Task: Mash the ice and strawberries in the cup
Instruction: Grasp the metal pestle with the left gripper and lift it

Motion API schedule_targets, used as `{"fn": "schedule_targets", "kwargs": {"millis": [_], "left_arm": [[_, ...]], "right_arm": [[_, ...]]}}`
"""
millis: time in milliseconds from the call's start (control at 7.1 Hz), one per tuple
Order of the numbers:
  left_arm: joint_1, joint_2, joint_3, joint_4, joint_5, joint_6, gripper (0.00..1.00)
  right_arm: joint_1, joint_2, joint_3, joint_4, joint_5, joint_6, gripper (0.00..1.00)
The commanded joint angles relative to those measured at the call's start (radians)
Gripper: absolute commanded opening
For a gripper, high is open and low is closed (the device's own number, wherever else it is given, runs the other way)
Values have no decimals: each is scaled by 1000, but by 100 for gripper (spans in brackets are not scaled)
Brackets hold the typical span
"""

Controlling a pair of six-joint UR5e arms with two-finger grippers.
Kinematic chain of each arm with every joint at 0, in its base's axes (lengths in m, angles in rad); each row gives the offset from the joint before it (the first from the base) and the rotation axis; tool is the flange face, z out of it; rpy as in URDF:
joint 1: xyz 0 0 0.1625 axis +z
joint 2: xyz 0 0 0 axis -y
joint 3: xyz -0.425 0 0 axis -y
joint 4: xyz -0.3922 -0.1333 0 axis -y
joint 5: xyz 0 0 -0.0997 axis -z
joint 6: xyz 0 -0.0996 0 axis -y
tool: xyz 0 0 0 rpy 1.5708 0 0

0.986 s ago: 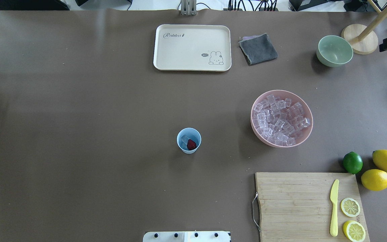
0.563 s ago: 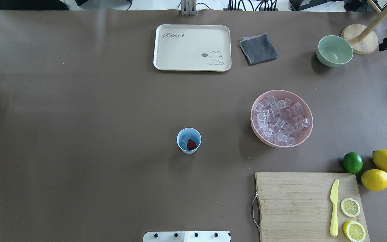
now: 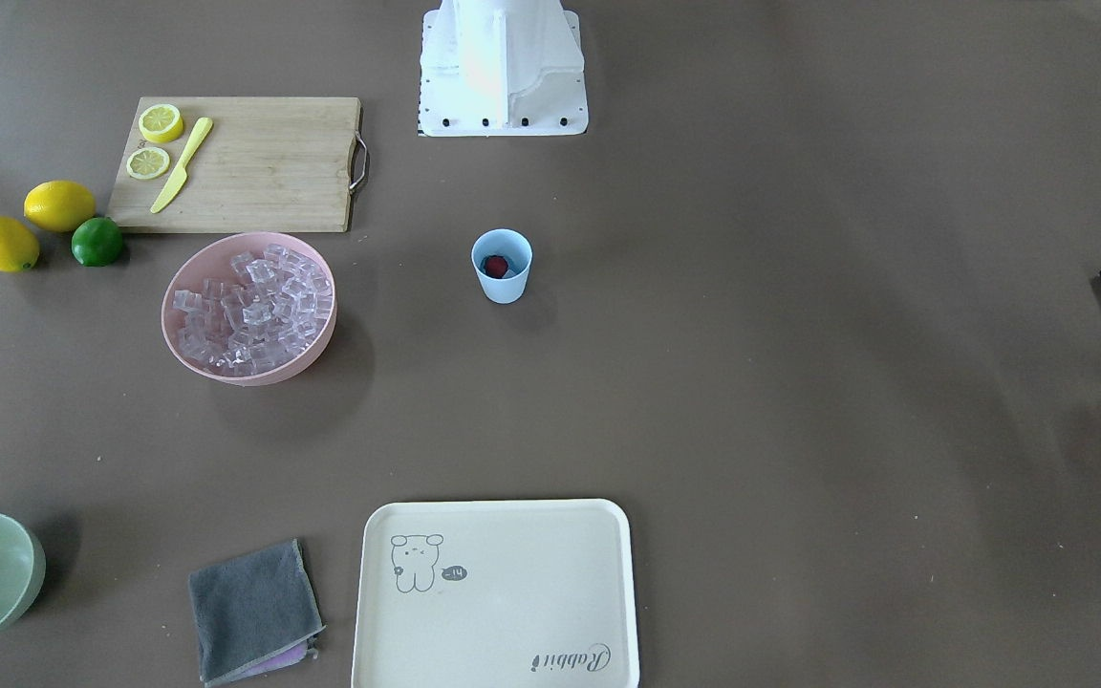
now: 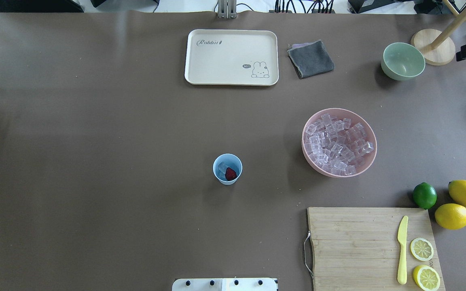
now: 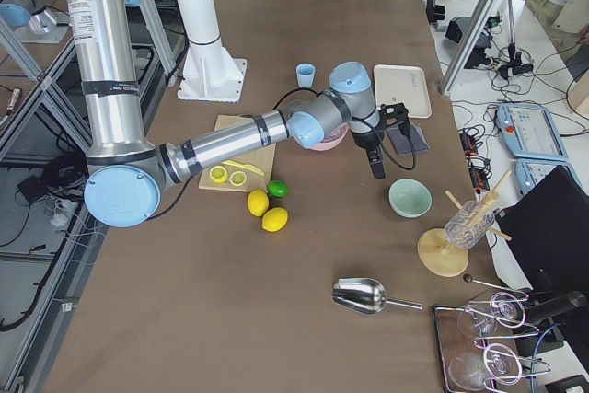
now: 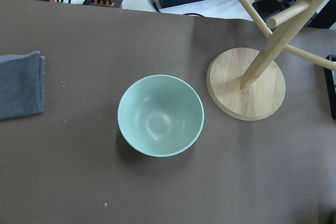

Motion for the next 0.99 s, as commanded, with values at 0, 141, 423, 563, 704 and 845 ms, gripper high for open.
{"fn": "schedule_targets", "kwargs": {"millis": [0,141,423,563,704,845], "left_arm": [[2,0,0,1,0,-5,35],[2,0,0,1,0,-3,0],[-9,-11,-4,-2,0,-5,0],[-53,-26,-18,0,-12,-5,0],[-105,-58,-56,4,-24,-6,0],[-139,-70,-119,15,-26,-11,0]], "right_arm": [[0,2,-1,-2,-1,-5,100],[0,5,-1,-2,-15,-5,100],[0,5,-4,-2,-15,-7,100],[0,7,-2,-2,-15,-7,100],[0,5,5,-2,-17,-5,100],[2,5,18,-2,-17,-7,100]]}}
